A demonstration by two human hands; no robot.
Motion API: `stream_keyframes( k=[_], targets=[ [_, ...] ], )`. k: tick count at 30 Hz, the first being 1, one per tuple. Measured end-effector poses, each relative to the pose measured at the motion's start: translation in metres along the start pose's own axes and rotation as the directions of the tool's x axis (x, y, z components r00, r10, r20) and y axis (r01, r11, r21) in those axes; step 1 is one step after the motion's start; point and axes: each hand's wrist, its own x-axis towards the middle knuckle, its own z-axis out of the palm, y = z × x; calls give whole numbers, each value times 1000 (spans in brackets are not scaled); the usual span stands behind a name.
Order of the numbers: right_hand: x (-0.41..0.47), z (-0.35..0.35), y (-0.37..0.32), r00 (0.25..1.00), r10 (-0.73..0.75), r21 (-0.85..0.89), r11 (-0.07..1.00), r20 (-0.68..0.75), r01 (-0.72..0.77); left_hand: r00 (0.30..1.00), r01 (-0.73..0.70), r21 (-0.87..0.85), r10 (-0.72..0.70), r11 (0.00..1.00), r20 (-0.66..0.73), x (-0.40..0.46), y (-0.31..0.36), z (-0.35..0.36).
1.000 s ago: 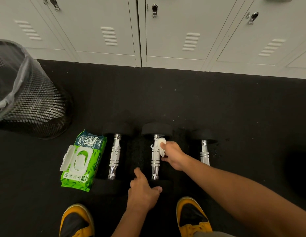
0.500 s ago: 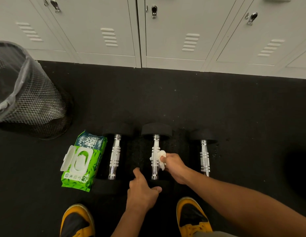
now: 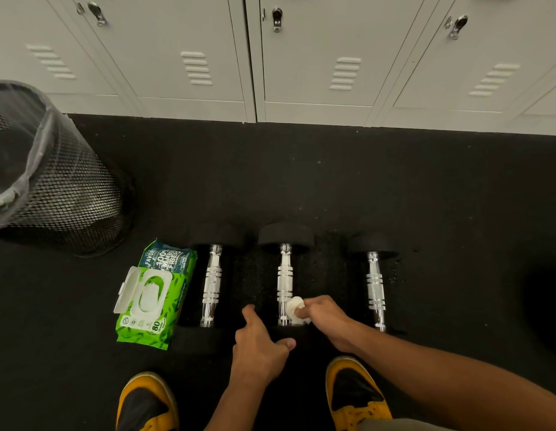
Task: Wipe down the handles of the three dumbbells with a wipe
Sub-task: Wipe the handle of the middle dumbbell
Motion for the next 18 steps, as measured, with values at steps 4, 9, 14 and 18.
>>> stream_keyframes(
  k=[4,9,14,18],
  targets=[
    [13,-5,6,988,40,191,982,-152,-10,1000,-3,-10,3,1000,14,5,-3,-1],
    [34,-8,-33,967,75,480,876,-244,53,1000,-13,-12,13,1000,20,9,-3,-4],
    [37,-1,-73,996,62,592,806,-69,-10,1000,-9,-13,9,1000,18,11,-4,-2],
    [29,-2,-60,998,61,493,869,-5,-51,1000,-12,-8,12,1000,17,12,-5,-2]
  ],
)
